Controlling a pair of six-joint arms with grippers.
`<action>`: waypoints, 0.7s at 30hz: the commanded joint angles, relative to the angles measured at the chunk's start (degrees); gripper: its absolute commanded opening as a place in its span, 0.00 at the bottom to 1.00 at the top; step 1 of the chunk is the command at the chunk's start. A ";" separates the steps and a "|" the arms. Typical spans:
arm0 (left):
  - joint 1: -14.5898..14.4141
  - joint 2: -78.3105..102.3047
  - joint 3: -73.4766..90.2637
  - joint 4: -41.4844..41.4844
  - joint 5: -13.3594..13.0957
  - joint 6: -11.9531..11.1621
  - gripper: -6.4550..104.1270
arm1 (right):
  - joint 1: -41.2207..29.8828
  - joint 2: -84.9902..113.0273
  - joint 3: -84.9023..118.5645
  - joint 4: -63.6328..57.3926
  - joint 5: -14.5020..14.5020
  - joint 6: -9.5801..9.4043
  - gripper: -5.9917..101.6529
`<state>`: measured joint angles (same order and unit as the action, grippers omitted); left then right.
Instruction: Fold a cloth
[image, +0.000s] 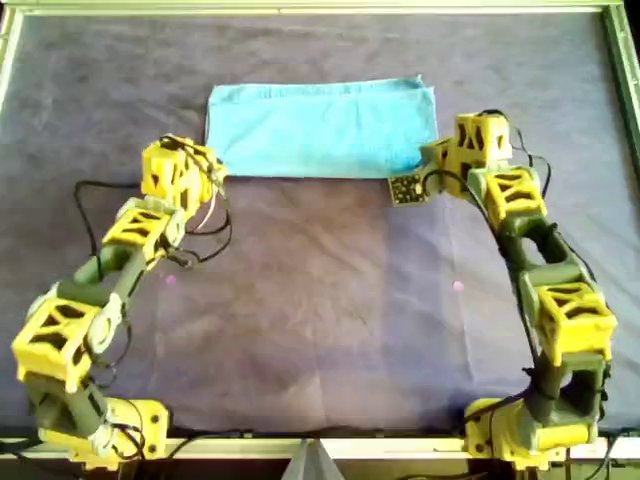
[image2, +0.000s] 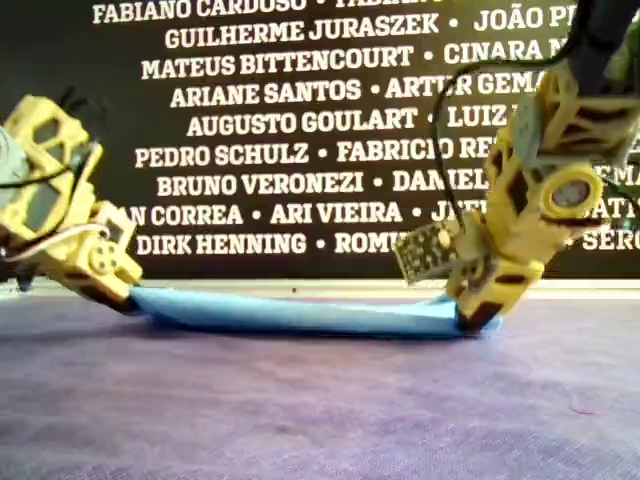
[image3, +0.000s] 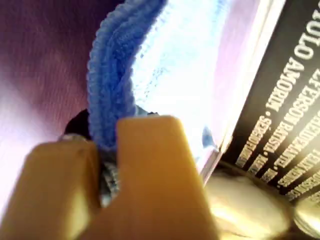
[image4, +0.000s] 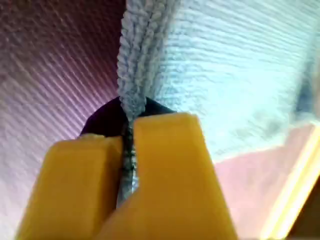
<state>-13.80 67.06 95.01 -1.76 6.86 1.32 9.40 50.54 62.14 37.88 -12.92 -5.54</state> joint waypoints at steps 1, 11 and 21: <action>-0.88 6.06 1.67 0.00 -0.18 0.44 0.05 | -0.44 10.63 0.09 3.60 -0.35 0.26 0.04; -1.05 8.70 8.00 0.00 -0.09 0.44 0.05 | 0.35 14.94 9.84 8.00 -0.44 0.18 0.04; -1.05 17.58 20.74 0.00 -0.09 0.53 0.05 | 0.53 20.92 20.57 8.00 -0.44 -0.26 0.04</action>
<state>-14.41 78.57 115.14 -1.76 7.03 1.32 9.93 64.42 82.18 44.47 -13.71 -5.54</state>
